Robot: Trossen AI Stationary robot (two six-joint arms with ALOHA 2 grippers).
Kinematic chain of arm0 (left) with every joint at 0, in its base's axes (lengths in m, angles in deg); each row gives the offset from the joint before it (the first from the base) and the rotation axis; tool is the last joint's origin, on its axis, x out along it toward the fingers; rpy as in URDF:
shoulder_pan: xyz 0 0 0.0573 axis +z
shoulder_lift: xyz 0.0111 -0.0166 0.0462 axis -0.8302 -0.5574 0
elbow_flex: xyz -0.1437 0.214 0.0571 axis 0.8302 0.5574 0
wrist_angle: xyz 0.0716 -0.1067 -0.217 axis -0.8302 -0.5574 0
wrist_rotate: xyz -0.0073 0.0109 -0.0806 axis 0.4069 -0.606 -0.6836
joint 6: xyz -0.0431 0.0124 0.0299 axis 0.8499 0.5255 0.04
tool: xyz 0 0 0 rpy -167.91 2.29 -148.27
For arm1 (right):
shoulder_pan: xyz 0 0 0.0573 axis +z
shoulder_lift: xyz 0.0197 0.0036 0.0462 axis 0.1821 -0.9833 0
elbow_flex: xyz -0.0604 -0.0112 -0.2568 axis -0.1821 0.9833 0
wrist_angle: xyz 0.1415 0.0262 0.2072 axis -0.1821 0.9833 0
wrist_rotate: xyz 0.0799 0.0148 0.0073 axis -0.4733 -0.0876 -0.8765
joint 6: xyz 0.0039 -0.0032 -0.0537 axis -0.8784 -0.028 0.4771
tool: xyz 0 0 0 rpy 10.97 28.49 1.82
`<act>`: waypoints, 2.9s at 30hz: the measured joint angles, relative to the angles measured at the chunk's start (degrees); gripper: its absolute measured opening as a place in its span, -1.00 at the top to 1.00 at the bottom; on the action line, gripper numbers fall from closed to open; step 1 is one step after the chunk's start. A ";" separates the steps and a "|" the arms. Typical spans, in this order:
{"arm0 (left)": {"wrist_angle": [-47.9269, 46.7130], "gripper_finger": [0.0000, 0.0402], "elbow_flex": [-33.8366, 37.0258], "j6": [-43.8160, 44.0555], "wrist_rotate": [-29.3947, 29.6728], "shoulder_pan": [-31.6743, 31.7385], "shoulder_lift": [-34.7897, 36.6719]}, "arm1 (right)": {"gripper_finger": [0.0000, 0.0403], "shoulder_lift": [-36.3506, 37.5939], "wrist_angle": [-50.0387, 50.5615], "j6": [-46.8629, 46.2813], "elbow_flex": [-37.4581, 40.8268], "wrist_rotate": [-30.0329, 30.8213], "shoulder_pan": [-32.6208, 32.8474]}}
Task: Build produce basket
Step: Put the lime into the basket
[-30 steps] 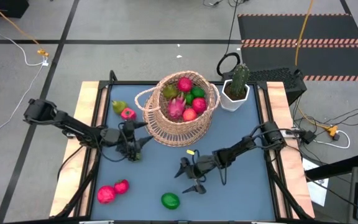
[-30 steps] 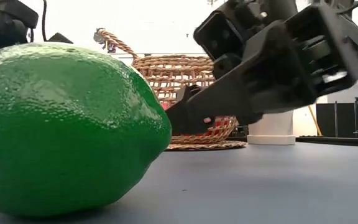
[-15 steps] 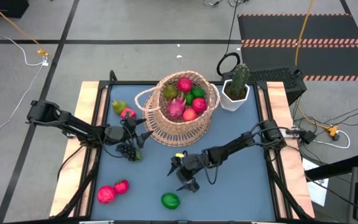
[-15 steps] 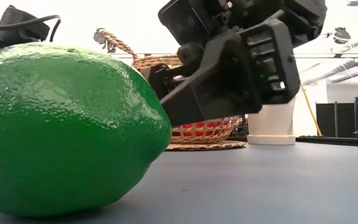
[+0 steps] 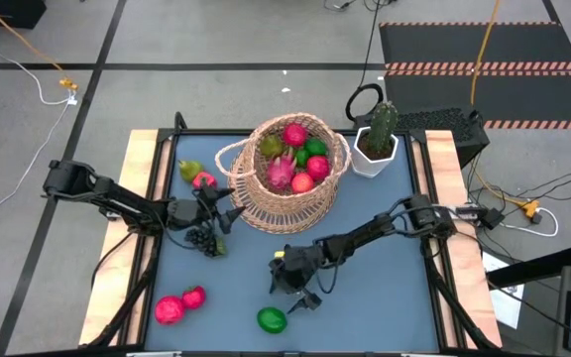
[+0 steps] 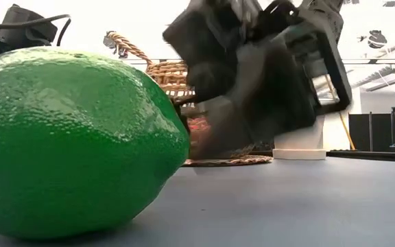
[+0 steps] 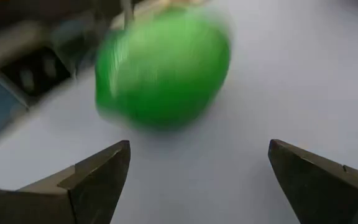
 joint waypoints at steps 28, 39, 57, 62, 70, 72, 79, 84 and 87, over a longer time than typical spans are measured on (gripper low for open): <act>-3.16 -0.90 -3.54 -5.95 -5.51 -11.52 -0.15 | -0.13 13.26 8.18 4.03 1.10 8.21 0.04; -4.18 -0.90 -11.00 -13.51 -5.49 -15.70 -7.72 | -0.38 13.96 2.54 -16.66 0.99 14.10 2.23; -10.44 -0.90 -24.47 -24.39 -24.58 -16.43 -17.38 | -0.53 13.99 14.37 -9.60 1.05 14.15 6.41; -10.72 -0.90 -25.25 -24.83 -30.60 -16.49 -17.38 | -0.53 13.95 0.15 -11.25 0.62 17.21 6.63; -10.68 -0.90 -27.48 -24.95 -30.99 -17.44 -17.38 | -0.53 12.61 18.97 -19.07 -8.57 29.46 6.78; -10.71 -0.90 -27.58 -22.28 -29.17 -18.40 -17.38 | -0.53 11.95 21.89 -20.12 -9.41 32.27 8.28; -9.48 -0.90 -27.66 -16.63 -20.85 -26.33 -17.38 | -0.55 8.26 21.41 -23.07 -14.05 38.44 13.64; -7.58 -0.90 -27.66 -15.19 -11.06 -32.92 -17.38 | -0.66 4.22 23.25 -22.05 -16.39 45.79 16.67; -7.21 -0.90 -27.66 -14.75 -6.45 -35.97 -17.38 | -0.74 1.57 23.40 -25.60 -16.48 46.65 17.43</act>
